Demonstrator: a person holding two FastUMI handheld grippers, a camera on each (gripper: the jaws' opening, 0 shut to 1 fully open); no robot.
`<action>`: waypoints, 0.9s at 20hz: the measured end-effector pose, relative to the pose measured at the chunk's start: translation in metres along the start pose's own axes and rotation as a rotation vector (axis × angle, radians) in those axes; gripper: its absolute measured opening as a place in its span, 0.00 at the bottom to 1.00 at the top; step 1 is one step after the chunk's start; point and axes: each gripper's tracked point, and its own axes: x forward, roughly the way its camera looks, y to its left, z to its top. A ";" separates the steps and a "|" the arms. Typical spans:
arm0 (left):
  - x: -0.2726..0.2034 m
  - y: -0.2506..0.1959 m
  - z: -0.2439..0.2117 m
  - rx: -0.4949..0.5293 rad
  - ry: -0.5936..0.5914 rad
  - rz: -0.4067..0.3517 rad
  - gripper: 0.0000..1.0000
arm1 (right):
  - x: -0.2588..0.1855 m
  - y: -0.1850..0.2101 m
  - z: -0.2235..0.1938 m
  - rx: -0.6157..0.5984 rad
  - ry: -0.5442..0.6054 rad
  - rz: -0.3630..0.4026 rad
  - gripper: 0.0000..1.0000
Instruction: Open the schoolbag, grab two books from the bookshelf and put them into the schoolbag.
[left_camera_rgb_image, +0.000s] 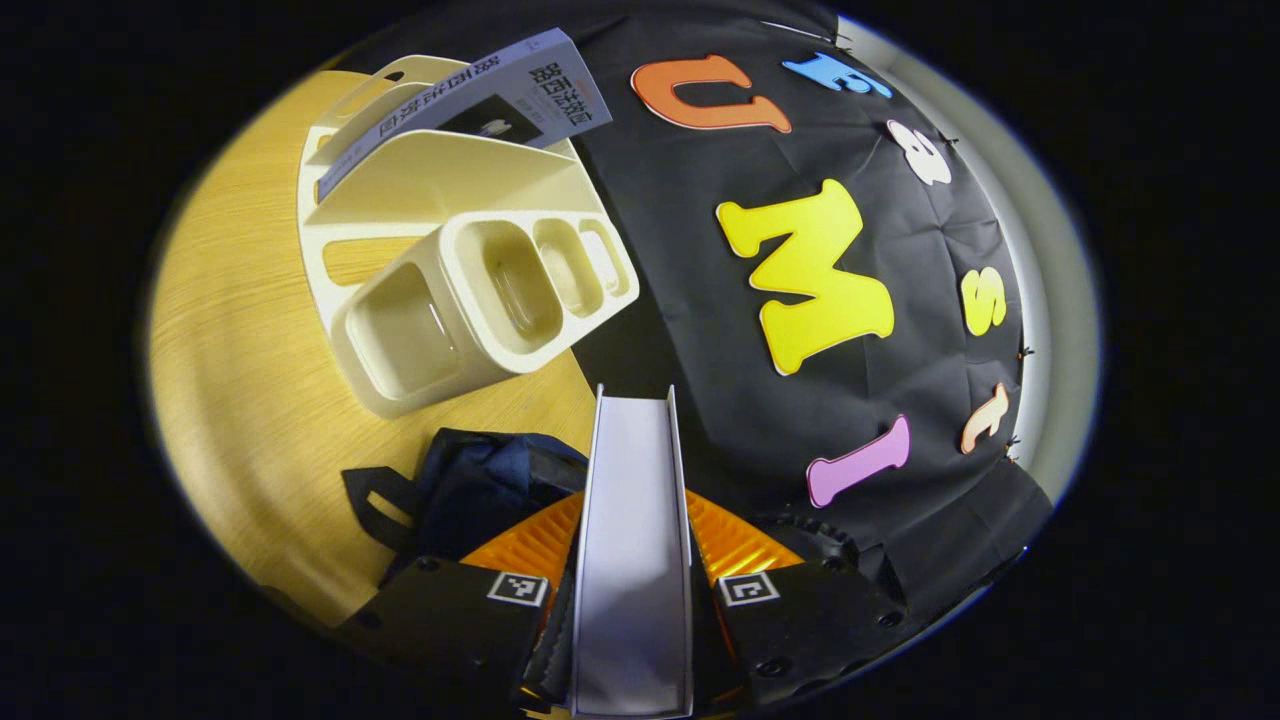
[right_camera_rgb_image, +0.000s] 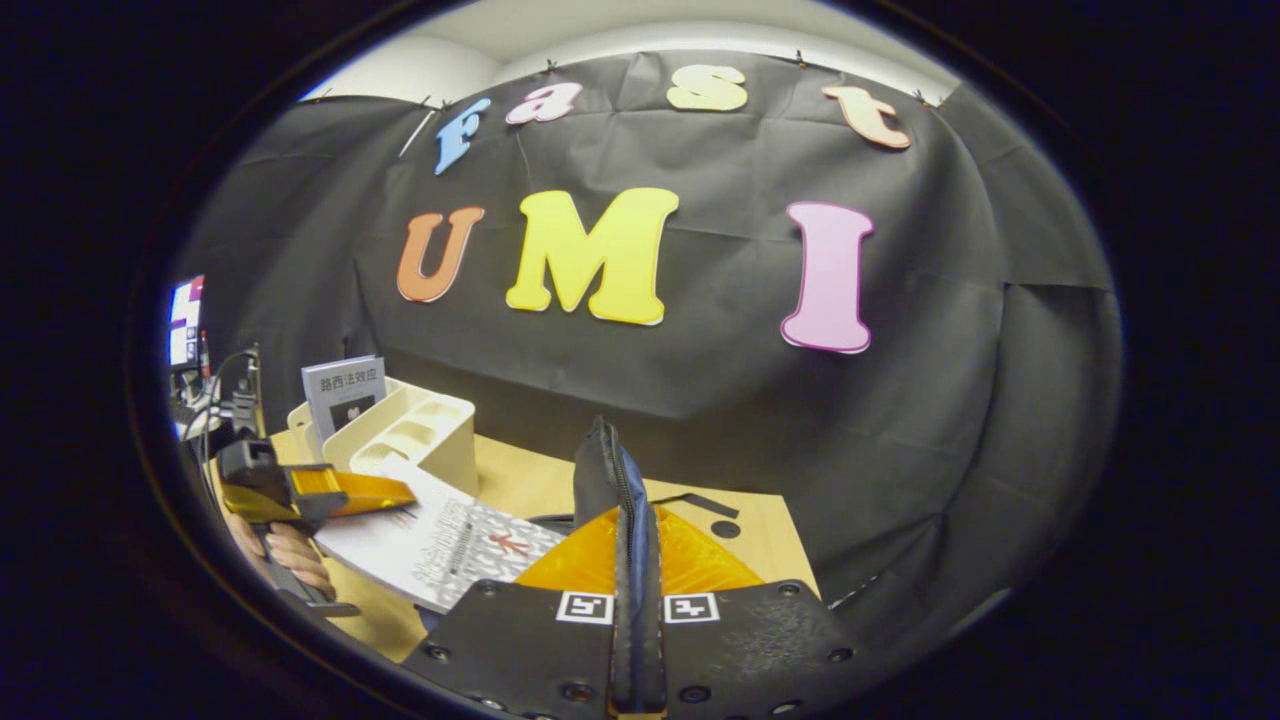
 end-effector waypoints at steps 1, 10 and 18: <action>0.009 0.002 -0.009 -0.010 0.021 -0.003 0.48 | 0.000 0.000 0.003 -0.002 -0.006 0.006 0.04; 0.058 0.024 -0.114 0.153 0.125 0.024 0.48 | 0.000 0.013 0.020 0.003 -0.048 0.063 0.04; 0.071 0.034 -0.130 0.376 0.104 0.129 0.53 | -0.002 0.024 0.021 0.017 -0.058 0.089 0.04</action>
